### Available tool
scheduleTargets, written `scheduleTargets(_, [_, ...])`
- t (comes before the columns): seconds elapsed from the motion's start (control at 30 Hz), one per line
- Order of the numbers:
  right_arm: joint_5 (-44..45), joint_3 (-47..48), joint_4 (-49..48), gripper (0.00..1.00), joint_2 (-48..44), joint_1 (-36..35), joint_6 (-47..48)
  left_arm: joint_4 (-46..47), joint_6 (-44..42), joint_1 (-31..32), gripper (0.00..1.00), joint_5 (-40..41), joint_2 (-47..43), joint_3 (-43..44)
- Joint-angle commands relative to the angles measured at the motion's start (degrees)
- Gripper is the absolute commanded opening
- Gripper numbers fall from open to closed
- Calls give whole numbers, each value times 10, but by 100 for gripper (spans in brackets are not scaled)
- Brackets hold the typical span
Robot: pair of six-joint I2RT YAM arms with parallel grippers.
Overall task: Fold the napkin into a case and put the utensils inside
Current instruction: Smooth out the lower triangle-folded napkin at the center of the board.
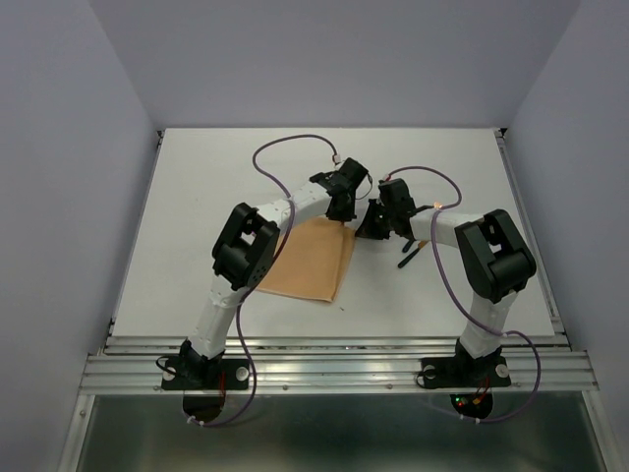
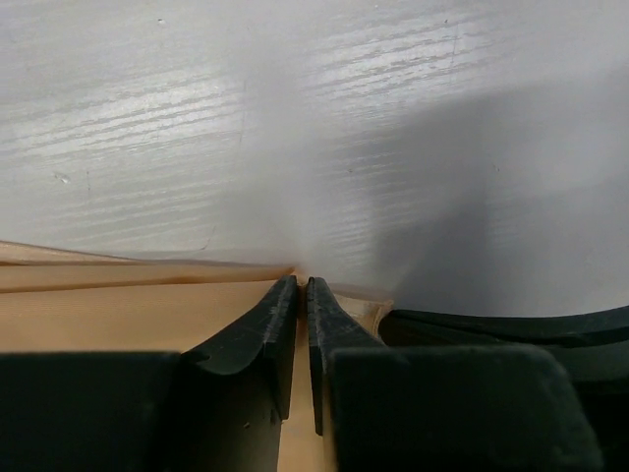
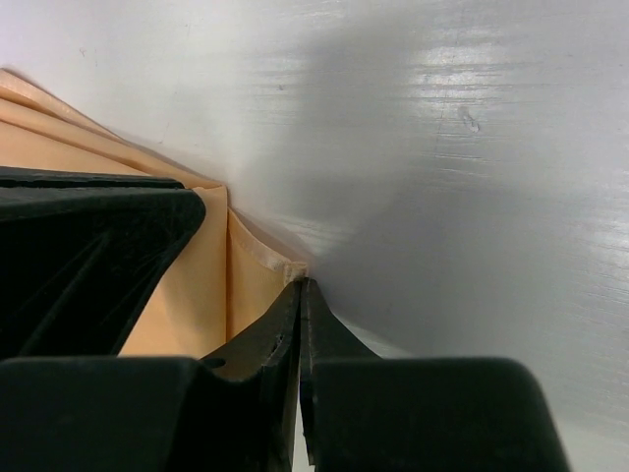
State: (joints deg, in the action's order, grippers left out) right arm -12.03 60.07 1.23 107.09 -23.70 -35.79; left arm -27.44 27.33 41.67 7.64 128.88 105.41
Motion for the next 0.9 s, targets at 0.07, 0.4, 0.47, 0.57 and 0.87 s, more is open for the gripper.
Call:
scheduleTargets(0.07, [14, 9, 2, 5, 8, -4, 4, -12, -7, 3, 10, 24, -9, 23])
scheduleTargets(0.4, [7, 5, -6, 5, 7, -4, 4, 5, -8, 3, 0, 1, -49, -7])
scheduleTargets(0.47, [4, 4, -5, 5, 8, -4, 3, 5, -7, 3, 0, -4, -55, -9])
scheduleTargets(0.57, [3, 1, -5, 12, 6, -4, 0, 5, -7, 3, 0, -8, -61, -12])
scheduleTargets(0.87, [12, -21, -33, 42, -21, -4, -5, 3, -1, 2, 0, -6, -68, -17])
